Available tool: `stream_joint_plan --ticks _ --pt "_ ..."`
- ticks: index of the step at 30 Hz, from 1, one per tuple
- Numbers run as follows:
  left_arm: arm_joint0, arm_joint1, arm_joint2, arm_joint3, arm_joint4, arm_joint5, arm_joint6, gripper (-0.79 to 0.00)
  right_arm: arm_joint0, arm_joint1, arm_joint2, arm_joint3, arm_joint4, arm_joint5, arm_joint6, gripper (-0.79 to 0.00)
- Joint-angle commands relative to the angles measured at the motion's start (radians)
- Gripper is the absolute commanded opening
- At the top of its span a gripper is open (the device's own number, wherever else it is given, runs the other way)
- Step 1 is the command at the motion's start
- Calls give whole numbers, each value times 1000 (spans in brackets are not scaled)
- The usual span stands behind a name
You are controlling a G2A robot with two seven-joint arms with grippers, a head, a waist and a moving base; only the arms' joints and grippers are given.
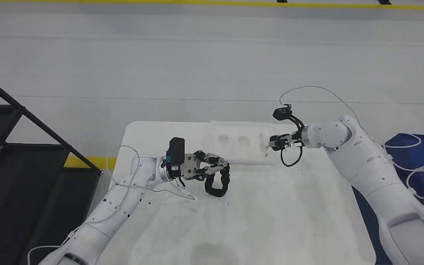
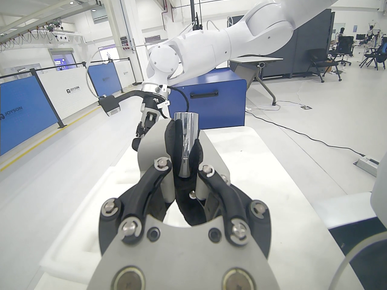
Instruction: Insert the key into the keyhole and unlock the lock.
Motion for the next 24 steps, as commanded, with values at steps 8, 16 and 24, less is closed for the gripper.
stream_joint_plan --ticks 8,16,24 --pt "0 0 0 0 0 0 0 -785 37 -40 -39 110 7 -30 -2 -785" --pt "0 0 0 0 0 0 0 -785 58 -65 -56 179 3 -54 -2 -785" --pt "0 0 0 0 0 0 0 -785 72 -82 -60 226 3 -73 -3 -785"
